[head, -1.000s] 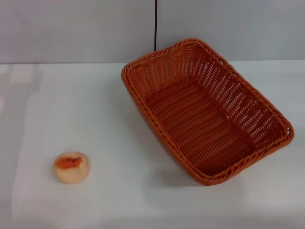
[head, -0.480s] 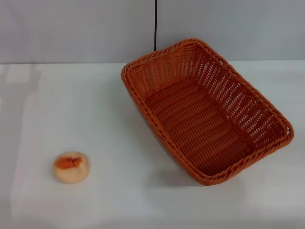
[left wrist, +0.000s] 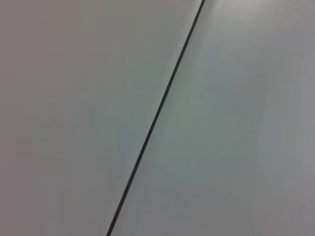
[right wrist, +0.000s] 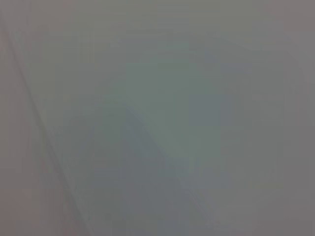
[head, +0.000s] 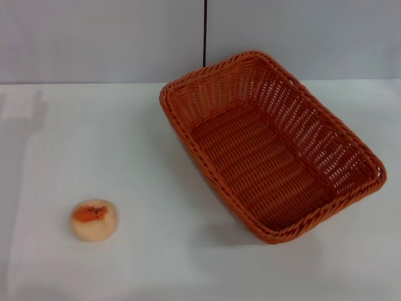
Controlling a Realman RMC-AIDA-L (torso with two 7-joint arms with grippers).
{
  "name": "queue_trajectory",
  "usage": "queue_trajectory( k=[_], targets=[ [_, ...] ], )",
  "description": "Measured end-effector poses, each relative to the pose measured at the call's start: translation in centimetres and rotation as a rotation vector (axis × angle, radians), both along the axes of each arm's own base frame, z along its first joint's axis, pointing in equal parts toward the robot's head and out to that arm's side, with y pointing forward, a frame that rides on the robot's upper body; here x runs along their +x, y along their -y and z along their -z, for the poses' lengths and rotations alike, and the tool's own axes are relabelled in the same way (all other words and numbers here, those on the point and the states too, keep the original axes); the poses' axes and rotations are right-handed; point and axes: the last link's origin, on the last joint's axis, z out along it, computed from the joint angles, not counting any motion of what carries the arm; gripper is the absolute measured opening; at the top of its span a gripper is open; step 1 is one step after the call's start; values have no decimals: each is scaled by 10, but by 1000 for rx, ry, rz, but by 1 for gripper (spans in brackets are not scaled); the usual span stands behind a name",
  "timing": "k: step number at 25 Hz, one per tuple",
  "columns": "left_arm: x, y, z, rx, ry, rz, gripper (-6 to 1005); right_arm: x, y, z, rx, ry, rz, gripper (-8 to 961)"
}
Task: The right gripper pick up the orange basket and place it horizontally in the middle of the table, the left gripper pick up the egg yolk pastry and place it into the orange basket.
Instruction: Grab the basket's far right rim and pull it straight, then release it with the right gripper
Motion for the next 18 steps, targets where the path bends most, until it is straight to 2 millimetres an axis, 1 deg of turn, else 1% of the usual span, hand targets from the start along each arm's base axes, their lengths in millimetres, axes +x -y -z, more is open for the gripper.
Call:
queue_trajectory(
  k=[2,5,7,10,11,12,17,18],
  targets=[
    [-1,2,0,4,-1,0,785,-16,-5,-3,-112,81,31,430],
    [-1,3,0,5,1,-1,785,-39,-15,-8,-231,189,61,432],
    [-1,4,0,7,6,1,785,-52,-21,-9,-308,221,72,433],
    [0,6,1,9,14,7,785,-68,-31,-5,-458,305,140,435],
    [1,6,1,6,22,16,785,-77,-36,1,-546,373,182,436],
    [1,6,1,3,24,19,785,-77,-36,1,-546,373,182,437],
    [2,6,2,-1,26,24,785,-89,-43,33,-698,535,223,440],
    [2,6,3,-4,28,25,785,-90,-43,39,-710,556,224,471]
  ],
)
